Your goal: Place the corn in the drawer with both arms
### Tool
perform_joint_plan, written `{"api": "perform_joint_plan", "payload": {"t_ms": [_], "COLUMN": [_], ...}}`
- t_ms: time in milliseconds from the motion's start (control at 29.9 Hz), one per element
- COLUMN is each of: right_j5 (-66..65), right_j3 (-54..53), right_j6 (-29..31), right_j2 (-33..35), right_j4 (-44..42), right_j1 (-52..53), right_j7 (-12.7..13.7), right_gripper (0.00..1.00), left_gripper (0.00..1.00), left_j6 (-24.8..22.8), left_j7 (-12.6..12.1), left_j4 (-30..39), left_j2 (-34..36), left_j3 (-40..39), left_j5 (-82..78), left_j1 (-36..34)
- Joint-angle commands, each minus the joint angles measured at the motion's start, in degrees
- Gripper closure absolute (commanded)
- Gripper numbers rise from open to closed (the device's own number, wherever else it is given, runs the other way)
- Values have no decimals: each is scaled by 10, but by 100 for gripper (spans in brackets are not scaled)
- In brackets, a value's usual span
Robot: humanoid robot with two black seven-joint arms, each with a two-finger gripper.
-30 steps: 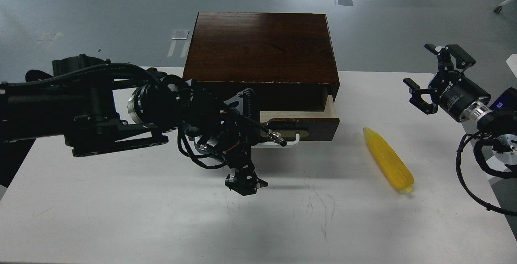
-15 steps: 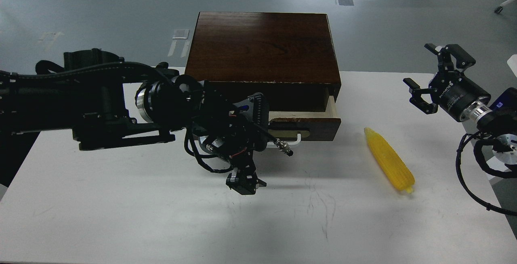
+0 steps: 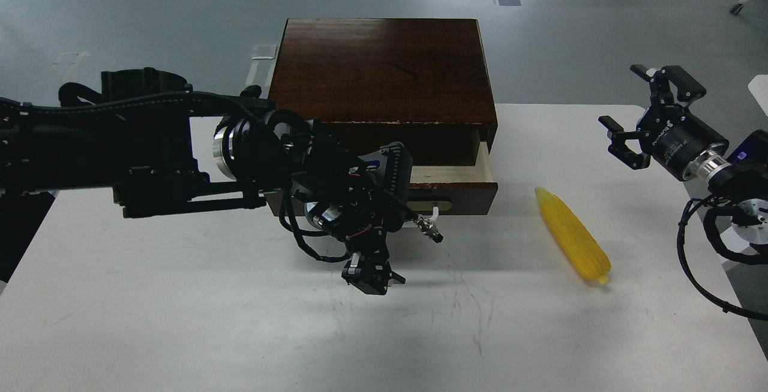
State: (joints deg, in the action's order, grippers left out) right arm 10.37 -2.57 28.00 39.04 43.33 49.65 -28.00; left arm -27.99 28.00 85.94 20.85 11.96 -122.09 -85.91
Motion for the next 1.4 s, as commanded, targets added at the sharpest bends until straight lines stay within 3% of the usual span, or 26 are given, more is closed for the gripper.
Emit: {"api": "perform_joint_plan", "payload": {"t_ms": [0, 301, 501, 702, 902, 1103, 1370], "right_j5": [0, 0, 0, -1, -1, -17, -68], "right_j3": [-1, -1, -1, 0, 1, 7, 7], "right_j6": [0, 0, 0, 0, 0, 0, 0], "right_j2": [0, 2, 8, 8, 8, 10, 27], "right_j4": [0, 1, 3, 3, 3, 7, 16], "right_j1": [0, 0, 0, -1, 0, 1, 6], "right_j7": [0, 0, 0, 0, 0, 0, 0], "right_gripper": [0, 0, 0, 0, 0, 0, 0], "left_gripper": [2, 2, 2, 2, 2, 2, 2], "left_j6": [0, 0, 0, 0, 0, 0, 0], "left_j7": [0, 0, 0, 0, 0, 0, 0], "left_j4": [5, 31, 8, -75, -153, -255, -312], "left_j2": [2, 46, 121, 223, 274, 293, 279], "left_j3": [-6, -103, -174, -207, -216, -217, -218], "left_j5": [4, 108, 370, 770, 1020, 1119, 1216], "left_j1": [-8, -14, -1, 77, 144, 237, 328]}}
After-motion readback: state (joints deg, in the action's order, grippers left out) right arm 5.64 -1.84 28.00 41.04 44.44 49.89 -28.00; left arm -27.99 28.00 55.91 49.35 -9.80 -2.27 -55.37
